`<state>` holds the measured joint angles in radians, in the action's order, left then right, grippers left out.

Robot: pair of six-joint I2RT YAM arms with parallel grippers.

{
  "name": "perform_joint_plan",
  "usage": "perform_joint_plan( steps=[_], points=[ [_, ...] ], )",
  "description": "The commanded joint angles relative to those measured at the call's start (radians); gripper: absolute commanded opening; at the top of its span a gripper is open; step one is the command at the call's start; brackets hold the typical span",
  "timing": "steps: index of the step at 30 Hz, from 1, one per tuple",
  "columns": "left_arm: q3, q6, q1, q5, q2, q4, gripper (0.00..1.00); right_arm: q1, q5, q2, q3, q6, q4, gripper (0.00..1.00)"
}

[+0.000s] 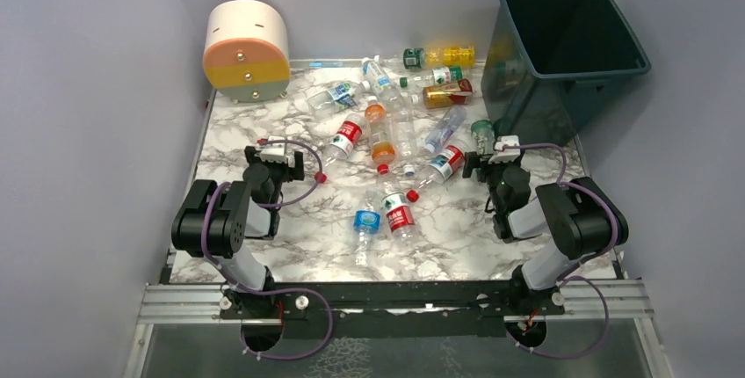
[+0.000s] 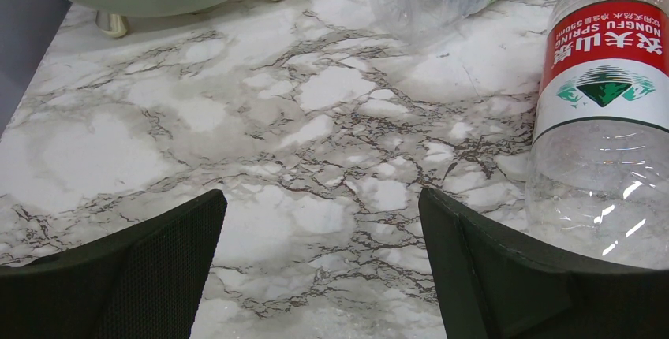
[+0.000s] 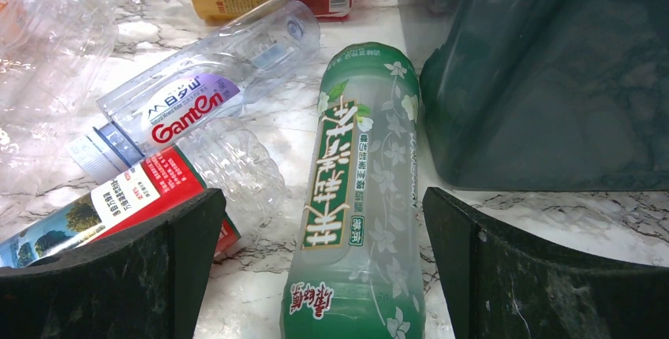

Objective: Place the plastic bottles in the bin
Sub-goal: Pick up the plastic bottle at the center of the board.

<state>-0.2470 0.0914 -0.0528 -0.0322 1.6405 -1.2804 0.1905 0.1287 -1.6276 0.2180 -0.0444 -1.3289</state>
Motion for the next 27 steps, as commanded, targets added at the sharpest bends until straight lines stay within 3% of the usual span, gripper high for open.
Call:
perform_joint_plan(
  steps=[1,7,12,14,17,22,27],
  points=[
    [-0.009,0.003,-0.001,0.023,-0.001,-0.007,0.99,-0.002,-0.016,0.004,0.011,-0.001,0.001,0.99],
    [-0.041,-0.005,-0.009,0.053,-0.035,0.076,0.99,-0.002,-0.002,0.035,-0.023,-0.017,-0.053,0.99],
    [-0.123,0.053,-0.071,0.077,-0.167,0.324,0.99,-0.002,-0.008,0.260,0.064,-0.011,0.311,0.99],
    [-0.143,0.056,-0.104,0.102,-0.212,0.359,0.99,-0.001,-0.025,0.321,0.084,0.019,0.379,0.99],
    [-0.161,-0.008,-0.122,0.078,-0.274,0.364,0.99,-0.001,-0.054,0.407,0.112,0.057,0.466,0.99],
    [-0.217,-0.094,-0.148,0.006,-0.374,0.424,0.99,-0.001,-0.131,0.526,0.298,0.119,0.806,0.99],
    [-0.288,-0.313,-0.167,-0.020,-0.432,0.437,0.99,-0.002,-0.367,0.598,0.413,0.237,0.953,0.99]
  ],
)
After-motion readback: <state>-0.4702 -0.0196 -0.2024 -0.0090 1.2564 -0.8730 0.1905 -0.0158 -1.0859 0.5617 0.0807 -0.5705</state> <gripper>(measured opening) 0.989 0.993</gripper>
